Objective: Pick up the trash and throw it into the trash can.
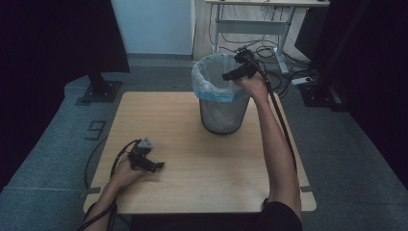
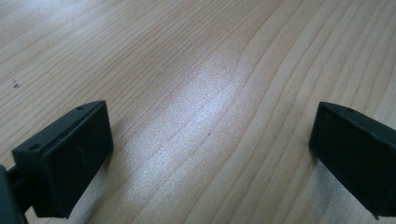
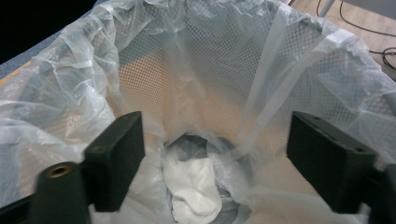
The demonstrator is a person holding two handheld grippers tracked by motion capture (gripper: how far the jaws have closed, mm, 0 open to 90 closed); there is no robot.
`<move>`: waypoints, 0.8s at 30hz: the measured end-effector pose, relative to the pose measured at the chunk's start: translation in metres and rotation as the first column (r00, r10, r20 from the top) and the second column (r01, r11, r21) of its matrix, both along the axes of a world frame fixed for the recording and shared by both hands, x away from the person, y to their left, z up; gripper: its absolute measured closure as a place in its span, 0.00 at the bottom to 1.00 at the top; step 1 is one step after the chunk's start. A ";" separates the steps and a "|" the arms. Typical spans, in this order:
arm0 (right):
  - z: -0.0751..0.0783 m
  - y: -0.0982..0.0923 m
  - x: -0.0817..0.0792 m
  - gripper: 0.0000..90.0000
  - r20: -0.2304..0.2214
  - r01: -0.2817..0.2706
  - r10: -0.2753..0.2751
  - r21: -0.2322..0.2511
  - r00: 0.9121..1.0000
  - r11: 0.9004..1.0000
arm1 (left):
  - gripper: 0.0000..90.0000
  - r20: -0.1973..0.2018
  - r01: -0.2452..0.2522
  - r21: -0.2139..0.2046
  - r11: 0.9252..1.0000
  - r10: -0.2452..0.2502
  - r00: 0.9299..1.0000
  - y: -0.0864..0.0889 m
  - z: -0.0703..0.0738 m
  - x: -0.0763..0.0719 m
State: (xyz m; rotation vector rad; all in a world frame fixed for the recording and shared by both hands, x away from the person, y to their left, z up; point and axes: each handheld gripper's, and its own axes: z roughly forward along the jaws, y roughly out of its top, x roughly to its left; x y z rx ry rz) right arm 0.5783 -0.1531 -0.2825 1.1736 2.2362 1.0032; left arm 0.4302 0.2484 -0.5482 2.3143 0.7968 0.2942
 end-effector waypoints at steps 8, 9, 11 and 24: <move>0.007 -0.007 -0.009 0.11 0.000 -0.014 0.014 0.017 1.000 1.000 | 0.00 0.000 0.001 0.002 1.000 -0.001 1.000 0.000 0.000 0.000; 0.008 -0.008 -0.010 0.10 0.004 -0.017 0.016 0.023 1.000 1.000 | 0.00 0.000 0.001 0.001 1.000 -0.001 1.000 0.000 0.000 0.000; 0.010 -0.010 -0.013 0.09 0.012 -0.021 0.021 0.030 1.000 0.999 | 0.00 0.000 0.001 0.001 1.000 -0.001 1.000 0.000 0.000 0.000; 0.020 -0.023 -0.035 0.00 0.042 -0.048 0.047 0.014 0.998 0.999 | 0.00 0.000 0.000 0.001 1.000 0.000 1.000 0.000 0.000 0.000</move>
